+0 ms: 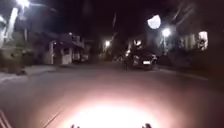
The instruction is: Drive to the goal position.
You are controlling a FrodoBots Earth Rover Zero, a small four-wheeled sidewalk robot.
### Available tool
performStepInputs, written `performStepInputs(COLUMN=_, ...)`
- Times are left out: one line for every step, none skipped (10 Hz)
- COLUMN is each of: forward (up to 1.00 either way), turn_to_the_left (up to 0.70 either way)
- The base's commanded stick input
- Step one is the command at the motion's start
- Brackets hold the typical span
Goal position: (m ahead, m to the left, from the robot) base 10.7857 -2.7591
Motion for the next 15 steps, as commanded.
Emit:
performStepInputs(forward=0.7, turn_to_the_left=0.0)
performStepInputs(forward=0.7, turn_to_the_left=0.0)
performStepInputs(forward=0.7, turn_to_the_left=0.0)
performStepInputs(forward=0.7, turn_to_the_left=0.0)
performStepInputs(forward=0.7, turn_to_the_left=0.0)
performStepInputs(forward=0.7, turn_to_the_left=0.0)
performStepInputs(forward=0.7, turn_to_the_left=0.0)
performStepInputs(forward=0.7, turn_to_the_left=0.0)
performStepInputs(forward=0.7, turn_to_the_left=0.0)
performStepInputs(forward=0.7, turn_to_the_left=0.0)
performStepInputs(forward=0.7, turn_to_the_left=0.0)
performStepInputs(forward=0.7, turn_to_the_left=0.0)
performStepInputs(forward=0.7, turn_to_the_left=0.0)
performStepInputs(forward=0.7, turn_to_the_left=0.0)
performStepInputs(forward=0.7, turn_to_the_left=0.0)
